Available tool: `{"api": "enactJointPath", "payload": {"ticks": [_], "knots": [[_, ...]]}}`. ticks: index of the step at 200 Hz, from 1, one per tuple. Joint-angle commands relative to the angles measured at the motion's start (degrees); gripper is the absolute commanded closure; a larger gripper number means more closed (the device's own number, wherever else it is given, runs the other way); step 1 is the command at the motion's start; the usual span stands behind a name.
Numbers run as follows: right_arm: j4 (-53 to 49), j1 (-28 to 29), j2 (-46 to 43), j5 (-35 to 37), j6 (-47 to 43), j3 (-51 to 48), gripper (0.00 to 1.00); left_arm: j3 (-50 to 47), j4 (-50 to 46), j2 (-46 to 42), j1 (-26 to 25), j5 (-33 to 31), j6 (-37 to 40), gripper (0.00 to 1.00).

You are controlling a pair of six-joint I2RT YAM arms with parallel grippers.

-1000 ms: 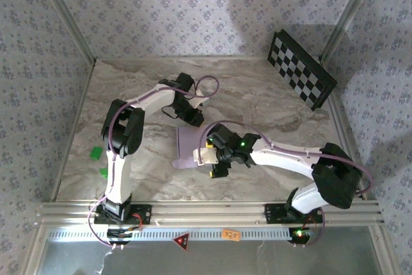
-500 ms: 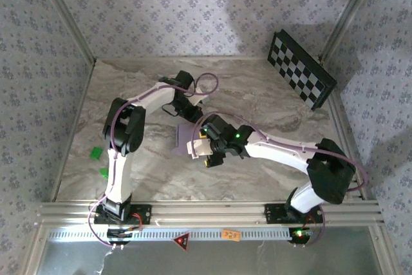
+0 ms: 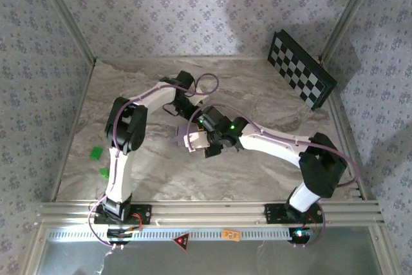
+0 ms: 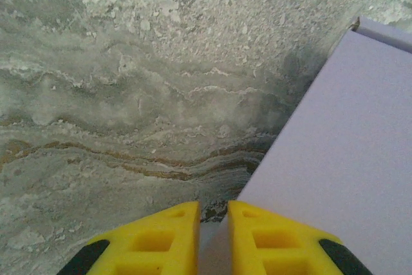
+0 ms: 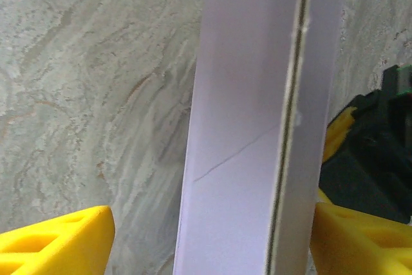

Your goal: Fold the paper box

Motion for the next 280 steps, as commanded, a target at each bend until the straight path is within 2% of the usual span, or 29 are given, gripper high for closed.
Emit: {"api": "enactJointPath", "payload": {"ticks": [1,17,55,79,103,145,171,199,229,257,280], "knots": [[-3.22,-1.55,2.10,-0.65,-2.38,3.34,0.24,0.91,-3.24,1.83,0.10,-0.95,1.69,0.80],[-4.75,-2.28,3.17,-1.09,-2.75,6.11,0.27,1.00,-3.42,1.88,0.02,-1.02,1.72,0.80],[-8.00,-3.95,5.13,-3.16,-3.77,10.08,0.46,1.00,-3.48,1.43,0.21,-1.40,1.65,0.78],[-12.54,-4.81,6.18,-4.92,-4.08,12.81,0.53,0.49,-3.14,-0.45,0.56,-1.40,1.51,0.76],[-16.73,-5.52,6.54,-6.73,-3.96,15.02,0.55,-1.70,-1.00,-4.71,1.50,1.07,-0.14,0.75],[-27.77,-6.37,6.21,-9.12,-1.05,21.04,0.57,-11.17,6.04,-17.60,3.59,1.64,-7.33,0.68],[-35.71,-6.38,5.80,-11.38,1.59,23.92,0.56,-22.96,18.72,-29.31,5.15,3.94,-15.98,0.61],[-37.29,-6.24,4.94,-10.66,6.04,24.26,0.57,-33.89,26.99,-41.70,5.53,1.06,-24.66,0.56],[-36.78,-5.63,4.77,-10.33,8.45,22.76,0.57,-44.09,36.15,-53.60,7.05,2.13,-36.73,0.54],[-35.73,-5.63,5.03,-12.00,10.73,20.63,0.57,-47.86,33.17,-62.12,7.05,-2.73,-43.23,0.49],[-34.02,-5.96,5.34,-13.43,12.11,18.73,0.57,-48.23,27.07,-66.57,7.09,-4.90,-43.56,0.47]]}}
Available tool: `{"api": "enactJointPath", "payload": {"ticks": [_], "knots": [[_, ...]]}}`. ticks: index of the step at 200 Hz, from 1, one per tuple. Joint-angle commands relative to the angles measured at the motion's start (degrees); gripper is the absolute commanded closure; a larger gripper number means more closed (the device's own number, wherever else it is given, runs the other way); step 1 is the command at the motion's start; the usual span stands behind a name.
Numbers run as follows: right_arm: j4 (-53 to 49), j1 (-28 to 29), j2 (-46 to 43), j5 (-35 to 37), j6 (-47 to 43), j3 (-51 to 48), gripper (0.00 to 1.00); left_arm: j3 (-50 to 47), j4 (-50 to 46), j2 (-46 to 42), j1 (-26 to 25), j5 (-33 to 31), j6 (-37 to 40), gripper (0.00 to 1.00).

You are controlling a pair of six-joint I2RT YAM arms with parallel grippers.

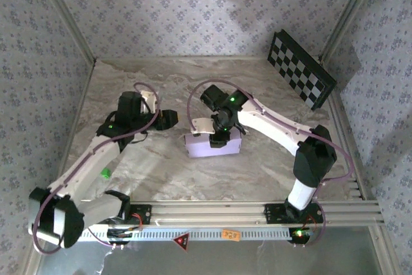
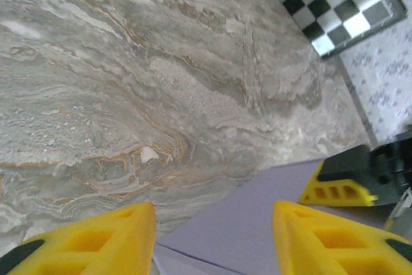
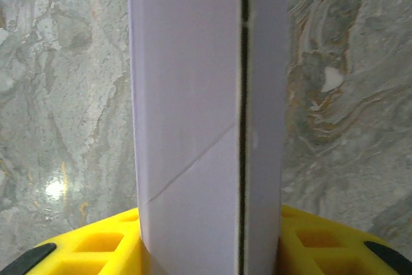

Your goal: Fold the paper box

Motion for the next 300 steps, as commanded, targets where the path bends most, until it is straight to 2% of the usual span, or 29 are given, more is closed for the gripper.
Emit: {"api": "enactJointPath", "payload": {"ticks": [1,16,39,79,105,141,165,181,217,264,300], "knots": [[0.08,0.02,-0.88,-2.78,3.23,-1.95,0.57,-0.14,-3.38,-4.50,0.14,-3.04,-4.88,0.47],[1.84,-0.25,-0.87,-3.12,3.92,-3.36,0.56,-0.31,-6.03,-6.43,0.08,-2.67,-4.14,0.44],[2.27,-0.84,-0.96,-3.50,4.88,-3.49,0.50,-0.49,-8.88,-8.42,0.10,-2.29,-3.24,0.43],[1.58,-2.49,-3.23,-4.46,7.81,-0.85,0.31,0.10,-11.60,-9.09,-0.85,-0.48,-1.18,0.40],[3.12,-4.65,-6.45,-6.63,14.08,0.59,0.25,0.73,-14.32,-8.57,-3.67,-2.26,0.92,0.39],[5.34,-6.72,-10.93,-8.45,24.90,0.26,0.26,0.74,-15.77,-7.14,-8.25,-5.30,2.10,0.38],[9.17,-6.91,-15.77,-6.28,32.75,-4.05,0.27,1.17,-17.06,-6.17,-10.33,-8.08,2.32,0.38],[10.75,-6.99,-19.08,-4.17,41.20,-6.66,0.29,1.23,-17.59,-5.94,-11.22,-9.65,2.63,0.37],[10.63,-10.04,-25.62,-1.44,53.09,-12.37,0.31,0.61,-17.22,-5.03,-12.50,-9.93,2.52,0.37],[13.17,-14.86,-31.24,-4.10,58.65,-22.22,0.30,0.77,-15.50,-3.00,-15.83,-11.28,1.10,0.37],[14.25,-17.10,-33.18,-6.16,59.60,-26.72,0.31,0.49,-15.69,-2.00,-17.57,-14.00,0.29,0.37]]}}
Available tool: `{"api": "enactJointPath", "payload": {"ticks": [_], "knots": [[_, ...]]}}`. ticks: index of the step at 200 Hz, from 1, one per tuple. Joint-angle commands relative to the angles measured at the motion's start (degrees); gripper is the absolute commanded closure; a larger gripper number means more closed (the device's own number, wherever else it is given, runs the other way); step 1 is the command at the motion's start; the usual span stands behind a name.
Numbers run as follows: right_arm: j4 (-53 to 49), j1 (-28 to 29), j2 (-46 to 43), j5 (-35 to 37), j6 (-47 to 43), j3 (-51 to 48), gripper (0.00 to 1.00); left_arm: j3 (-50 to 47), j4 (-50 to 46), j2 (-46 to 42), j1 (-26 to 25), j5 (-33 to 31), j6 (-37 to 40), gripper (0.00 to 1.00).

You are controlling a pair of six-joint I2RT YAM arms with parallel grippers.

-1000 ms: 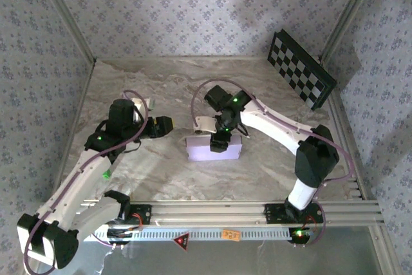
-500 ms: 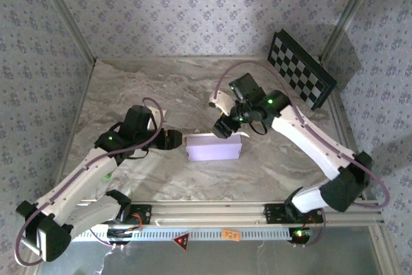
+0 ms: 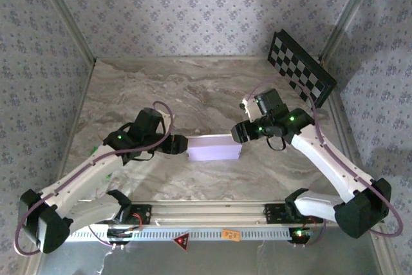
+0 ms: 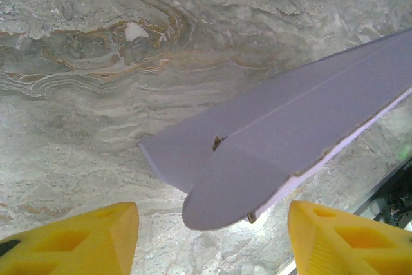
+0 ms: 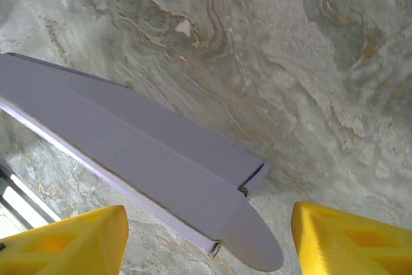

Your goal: Fold the paper box

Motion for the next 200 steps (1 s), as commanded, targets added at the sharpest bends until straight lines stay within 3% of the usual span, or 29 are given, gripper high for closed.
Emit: {"api": "enactJointPath", "payload": {"ticks": [1,82,139,174,200], "knots": [[1.75,-1.07,-2.26,-2.38,2.94,-2.64,0.31,1.16,0.34,0.18,-0.90,-2.50,-0.86,0.37],[4.54,-1.79,-5.41,-5.33,-0.78,-4.23,0.31,0.96,0.34,0.58,-2.23,-4.20,-1.69,0.40],[1.76,1.51,-4.88,-7.43,-20.52,-0.18,0.35,3.08,-2.78,-2.78,-2.26,-5.47,-0.03,0.40],[-3.93,7.45,0.25,-6.23,-37.98,5.54,0.33,3.96,-4.06,-2.99,-2.28,-5.23,0.25,0.41],[-6.93,9.05,5.24,-4.56,-40.86,11.02,0.32,4.34,-3.90,-2.56,-2.28,-4.36,0.28,0.45]]}}
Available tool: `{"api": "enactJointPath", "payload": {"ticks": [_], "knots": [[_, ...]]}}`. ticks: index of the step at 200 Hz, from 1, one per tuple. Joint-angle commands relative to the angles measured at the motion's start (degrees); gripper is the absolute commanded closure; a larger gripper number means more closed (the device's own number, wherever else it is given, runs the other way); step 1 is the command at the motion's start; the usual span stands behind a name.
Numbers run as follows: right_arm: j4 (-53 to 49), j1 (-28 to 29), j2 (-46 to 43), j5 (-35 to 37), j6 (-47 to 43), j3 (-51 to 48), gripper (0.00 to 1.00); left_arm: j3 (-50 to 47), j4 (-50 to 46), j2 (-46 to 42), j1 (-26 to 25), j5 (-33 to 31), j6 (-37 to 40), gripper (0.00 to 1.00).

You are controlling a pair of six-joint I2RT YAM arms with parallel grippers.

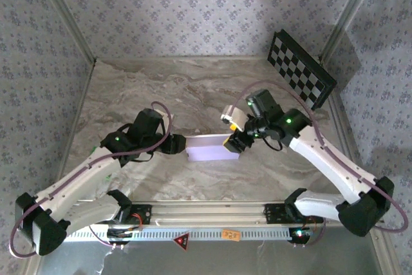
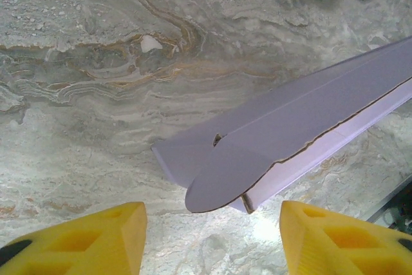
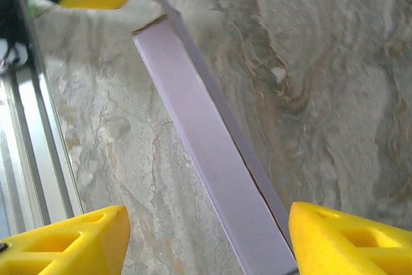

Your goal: Fold the paper box

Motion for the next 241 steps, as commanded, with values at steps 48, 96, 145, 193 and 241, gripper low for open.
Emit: {"api": "enactJointPath", "payload": {"ticks": [48,96,145,193,241], "knots": [[-6.77,0.57,9.19,0.28,-12.70,7.95,0.37,3.85,-1.92,2.01,-0.35,1.18,1.34,0.47],[-5.95,0.39,12.75,-1.63,-14.14,7.58,0.50,5.34,-1.42,4.32,-0.44,1.96,1.97,0.54],[-4.12,-0.43,13.71,-1.86,-14.67,7.29,0.67,5.85,-1.85,5.25,-0.44,1.31,2.27,0.62],[-3.88,-1.18,13.87,-2.32,-15.29,7.66,0.78,6.36,-1.67,6.52,-0.53,2.46,1.44,0.69],[-3.14,-1.76,14.24,-3.10,-15.48,7.94,0.88,6.92,-1.19,7.48,-0.73,3.23,0.88,0.75]]}}
